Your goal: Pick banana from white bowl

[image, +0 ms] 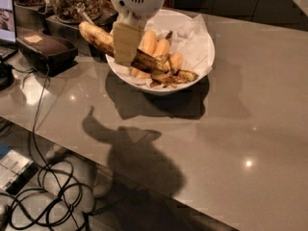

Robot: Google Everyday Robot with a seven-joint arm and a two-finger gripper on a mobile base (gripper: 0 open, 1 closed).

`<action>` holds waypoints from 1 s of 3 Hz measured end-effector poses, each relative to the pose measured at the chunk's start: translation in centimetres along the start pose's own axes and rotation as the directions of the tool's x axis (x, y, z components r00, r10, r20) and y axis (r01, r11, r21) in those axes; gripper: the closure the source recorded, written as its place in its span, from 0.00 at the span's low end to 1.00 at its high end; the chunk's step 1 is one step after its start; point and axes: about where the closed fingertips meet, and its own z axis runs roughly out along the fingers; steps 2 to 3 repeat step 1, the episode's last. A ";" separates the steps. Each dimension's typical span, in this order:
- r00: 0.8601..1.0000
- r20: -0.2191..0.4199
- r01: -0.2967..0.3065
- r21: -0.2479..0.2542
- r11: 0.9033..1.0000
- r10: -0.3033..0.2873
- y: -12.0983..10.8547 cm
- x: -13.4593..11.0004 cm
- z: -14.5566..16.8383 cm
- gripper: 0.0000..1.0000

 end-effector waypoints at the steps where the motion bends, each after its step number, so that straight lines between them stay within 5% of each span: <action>1: 1.000 0.000 0.000 0.000 1.000 0.000 0.0 0.0 0.0 1.00; 3: 1.000 0.000 0.000 0.000 1.000 0.000 0.0 0.0 0.0 1.00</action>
Offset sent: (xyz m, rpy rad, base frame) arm 0.0000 0.0000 0.0000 0.0000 0.0000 0.0000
